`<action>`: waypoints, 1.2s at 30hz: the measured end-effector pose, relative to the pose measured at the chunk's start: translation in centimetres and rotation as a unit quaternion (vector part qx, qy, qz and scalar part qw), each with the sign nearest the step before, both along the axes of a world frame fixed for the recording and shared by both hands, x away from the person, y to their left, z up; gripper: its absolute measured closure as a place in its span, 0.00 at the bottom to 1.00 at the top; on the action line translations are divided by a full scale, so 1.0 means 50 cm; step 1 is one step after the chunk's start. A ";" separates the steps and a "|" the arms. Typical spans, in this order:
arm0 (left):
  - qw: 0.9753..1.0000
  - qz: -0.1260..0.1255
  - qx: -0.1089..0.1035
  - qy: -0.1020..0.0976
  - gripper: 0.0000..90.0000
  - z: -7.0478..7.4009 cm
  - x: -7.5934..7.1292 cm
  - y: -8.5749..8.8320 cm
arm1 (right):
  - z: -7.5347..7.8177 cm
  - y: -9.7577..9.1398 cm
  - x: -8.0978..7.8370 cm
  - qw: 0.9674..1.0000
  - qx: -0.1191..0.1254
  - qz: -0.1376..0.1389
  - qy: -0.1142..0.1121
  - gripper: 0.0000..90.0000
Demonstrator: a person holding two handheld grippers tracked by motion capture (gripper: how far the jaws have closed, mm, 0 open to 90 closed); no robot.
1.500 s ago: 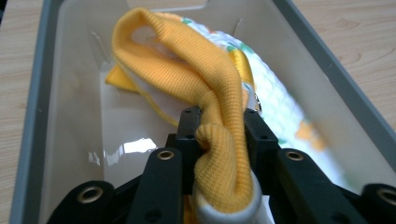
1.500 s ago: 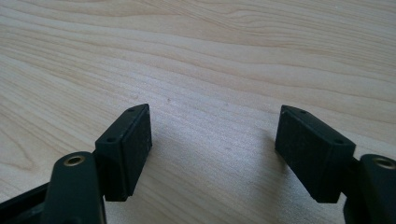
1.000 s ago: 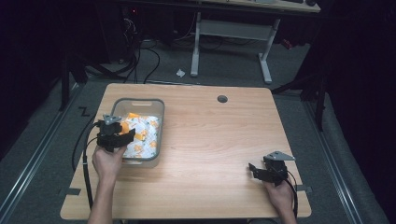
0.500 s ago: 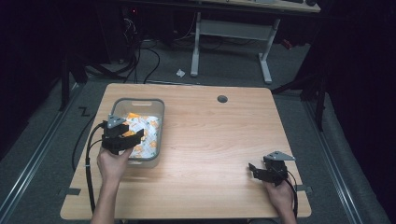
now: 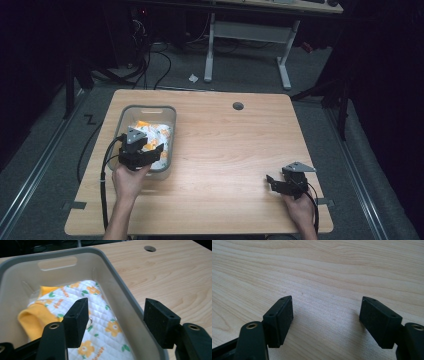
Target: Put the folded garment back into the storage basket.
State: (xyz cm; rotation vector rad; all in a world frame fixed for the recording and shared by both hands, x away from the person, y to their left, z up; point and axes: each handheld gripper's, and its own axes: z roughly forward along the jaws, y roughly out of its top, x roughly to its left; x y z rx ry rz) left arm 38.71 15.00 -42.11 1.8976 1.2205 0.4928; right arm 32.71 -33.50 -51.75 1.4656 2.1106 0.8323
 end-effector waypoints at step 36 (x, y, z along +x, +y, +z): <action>0.998 -0.063 -0.018 -0.010 0.41 0.017 -0.017 -0.088 | 0.000 0.001 -0.001 1.000 0.001 -0.002 0.001 0.30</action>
